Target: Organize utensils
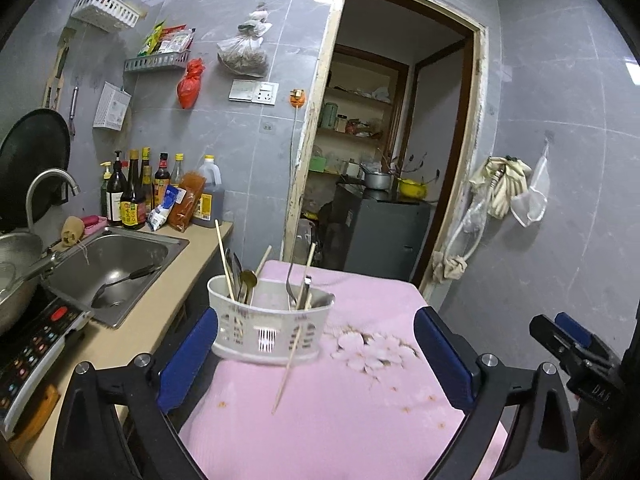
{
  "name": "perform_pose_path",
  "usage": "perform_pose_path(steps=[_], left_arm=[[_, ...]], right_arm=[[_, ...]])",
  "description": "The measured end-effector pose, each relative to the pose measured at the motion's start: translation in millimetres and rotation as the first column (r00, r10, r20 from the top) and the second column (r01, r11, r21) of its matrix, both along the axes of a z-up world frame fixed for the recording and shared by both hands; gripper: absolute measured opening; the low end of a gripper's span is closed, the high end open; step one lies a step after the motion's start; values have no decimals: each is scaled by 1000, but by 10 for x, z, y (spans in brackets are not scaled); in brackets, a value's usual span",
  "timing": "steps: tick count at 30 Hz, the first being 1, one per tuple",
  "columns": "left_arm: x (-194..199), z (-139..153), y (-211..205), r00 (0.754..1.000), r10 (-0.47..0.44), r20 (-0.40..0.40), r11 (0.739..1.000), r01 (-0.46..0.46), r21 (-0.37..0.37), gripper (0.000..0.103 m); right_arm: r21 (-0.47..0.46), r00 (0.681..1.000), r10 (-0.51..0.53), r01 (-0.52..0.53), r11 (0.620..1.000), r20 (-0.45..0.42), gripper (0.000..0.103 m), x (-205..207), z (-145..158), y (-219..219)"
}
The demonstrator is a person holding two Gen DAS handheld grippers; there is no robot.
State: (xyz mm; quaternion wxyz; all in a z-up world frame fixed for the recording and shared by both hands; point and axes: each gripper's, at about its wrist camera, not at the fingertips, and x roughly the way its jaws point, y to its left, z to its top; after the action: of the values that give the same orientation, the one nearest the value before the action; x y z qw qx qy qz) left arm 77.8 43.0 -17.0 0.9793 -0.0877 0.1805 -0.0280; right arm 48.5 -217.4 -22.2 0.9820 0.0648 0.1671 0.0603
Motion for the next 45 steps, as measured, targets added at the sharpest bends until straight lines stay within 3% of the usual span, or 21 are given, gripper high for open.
perform_pose_path(steps=[15,45], left_arm=[[-629,-171,-108,997,12,-79,997,-6,78,101],[-676,-176,-130,996,16,-92,996,-8,85,101]], right_arm=[[-27,996,14,-16,1000,-93,101,-630,-55,-104],[-26,995,2,-5,1000,-102,101,-613,-31,-108]])
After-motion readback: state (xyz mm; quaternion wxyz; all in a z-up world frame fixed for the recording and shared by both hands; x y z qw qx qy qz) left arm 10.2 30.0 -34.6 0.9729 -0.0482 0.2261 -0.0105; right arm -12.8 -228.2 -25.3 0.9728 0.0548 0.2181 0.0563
